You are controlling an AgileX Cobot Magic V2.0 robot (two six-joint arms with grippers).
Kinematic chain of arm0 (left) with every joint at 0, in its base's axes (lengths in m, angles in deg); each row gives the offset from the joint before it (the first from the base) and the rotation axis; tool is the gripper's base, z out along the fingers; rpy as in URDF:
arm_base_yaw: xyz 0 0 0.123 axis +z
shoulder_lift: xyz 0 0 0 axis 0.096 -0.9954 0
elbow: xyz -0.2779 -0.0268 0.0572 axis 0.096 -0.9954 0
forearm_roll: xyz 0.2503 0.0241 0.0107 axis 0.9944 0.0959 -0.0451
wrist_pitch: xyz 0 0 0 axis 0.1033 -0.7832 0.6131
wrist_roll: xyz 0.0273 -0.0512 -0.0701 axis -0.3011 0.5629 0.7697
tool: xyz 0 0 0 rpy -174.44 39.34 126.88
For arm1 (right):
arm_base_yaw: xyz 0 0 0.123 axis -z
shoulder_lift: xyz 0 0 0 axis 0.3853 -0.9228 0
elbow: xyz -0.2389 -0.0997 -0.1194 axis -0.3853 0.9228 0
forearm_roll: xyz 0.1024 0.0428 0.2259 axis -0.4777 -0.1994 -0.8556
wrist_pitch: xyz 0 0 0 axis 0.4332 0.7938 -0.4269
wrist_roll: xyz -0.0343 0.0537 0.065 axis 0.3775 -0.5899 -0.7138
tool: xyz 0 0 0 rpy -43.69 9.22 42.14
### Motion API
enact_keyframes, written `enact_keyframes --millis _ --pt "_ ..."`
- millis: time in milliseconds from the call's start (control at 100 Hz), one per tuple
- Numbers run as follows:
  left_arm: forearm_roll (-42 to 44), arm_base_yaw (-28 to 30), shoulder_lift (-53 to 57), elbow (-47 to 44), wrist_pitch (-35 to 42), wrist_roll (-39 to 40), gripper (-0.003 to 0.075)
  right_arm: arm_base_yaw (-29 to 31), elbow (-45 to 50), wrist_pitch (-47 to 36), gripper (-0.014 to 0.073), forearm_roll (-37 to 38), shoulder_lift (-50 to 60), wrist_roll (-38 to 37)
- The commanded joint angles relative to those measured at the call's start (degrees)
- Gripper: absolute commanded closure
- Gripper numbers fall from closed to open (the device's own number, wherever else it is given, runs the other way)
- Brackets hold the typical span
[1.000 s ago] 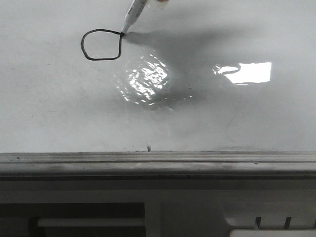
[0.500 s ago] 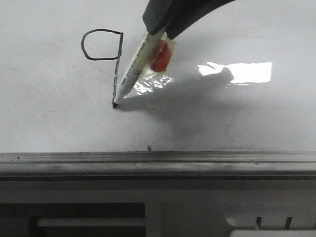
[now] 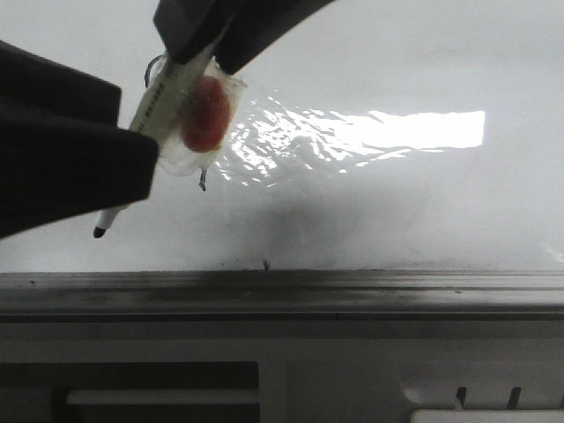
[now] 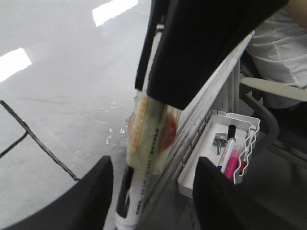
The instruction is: Write number 9 on whiteboard
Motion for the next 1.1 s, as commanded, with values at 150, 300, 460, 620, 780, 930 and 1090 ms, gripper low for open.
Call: enact_keyframes --millis 150,300,460,620,780,930,1090 --pt "-0.89 -0.32 -5.51 1.62 9.19 0.34 0.0391 -0.05 -1.47 -2.39 0.0652 -1.06 1.58 0.56" --pt "-0.89 -0.32 -5.87 1.62 9.42 0.34 0.0548 -0.05 -1.47 -1.29 0.0652 -1.06 1.58 0.56" --pt "-0.89 -0.32 -5.87 1.62 9.42 0.34 0.0739 -0.05 -1.47 -0.85 0.0652 -0.52 1.58 0.56" --pt "-0.89 -0.32 -5.87 1.62 9.79 0.34 0.0740 -0.05 -1.47 0.15 0.0556 0.55 1.58 0.56" --pt "-2.12 -0.32 -5.87 1.62 9.79 0.34 0.0741 -0.05 -1.47 0.15 0.0203 0.74 1.58 0.56" --pt "-19.67 0.48 -5.87 1.62 9.79 0.10 0.0741 -0.05 -1.47 -0.45 0.0126 1.11 1.58 0.56" --pt "-36.73 6.08 -5.87 1.62 11.65 -6.97 0.0741 -0.05 -1.47 -0.45 0.0132 1.11 1.58 0.56"
